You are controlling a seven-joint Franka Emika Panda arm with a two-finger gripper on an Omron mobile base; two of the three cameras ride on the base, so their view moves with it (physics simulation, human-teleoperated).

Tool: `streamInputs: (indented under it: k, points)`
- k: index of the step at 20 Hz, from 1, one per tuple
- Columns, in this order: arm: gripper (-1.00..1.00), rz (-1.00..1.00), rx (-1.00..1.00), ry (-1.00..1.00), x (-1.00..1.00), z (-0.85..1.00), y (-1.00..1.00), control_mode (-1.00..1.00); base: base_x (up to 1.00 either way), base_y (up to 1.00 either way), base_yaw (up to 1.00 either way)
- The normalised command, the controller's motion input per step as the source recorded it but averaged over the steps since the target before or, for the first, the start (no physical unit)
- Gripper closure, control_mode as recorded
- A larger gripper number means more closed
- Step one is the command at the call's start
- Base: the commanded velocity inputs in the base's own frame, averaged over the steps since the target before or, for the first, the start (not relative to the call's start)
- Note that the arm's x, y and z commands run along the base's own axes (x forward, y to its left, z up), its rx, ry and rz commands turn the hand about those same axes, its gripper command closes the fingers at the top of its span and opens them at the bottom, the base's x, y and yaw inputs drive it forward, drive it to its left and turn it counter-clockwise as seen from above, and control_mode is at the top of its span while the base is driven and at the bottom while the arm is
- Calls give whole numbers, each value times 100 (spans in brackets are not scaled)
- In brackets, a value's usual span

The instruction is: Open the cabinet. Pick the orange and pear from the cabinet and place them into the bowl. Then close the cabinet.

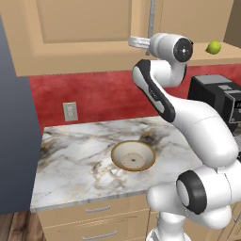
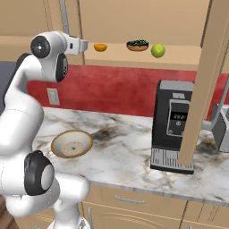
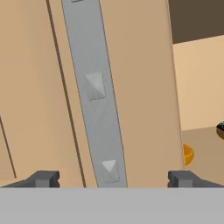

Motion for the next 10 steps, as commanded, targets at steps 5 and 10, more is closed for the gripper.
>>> streamInputs:
  k: [5,10]
  points:
    - [100,0,0,0,40,-9,0,-100,0,0,0]
    - [100,0,0,0,0,0,0,-100,0,0,0]
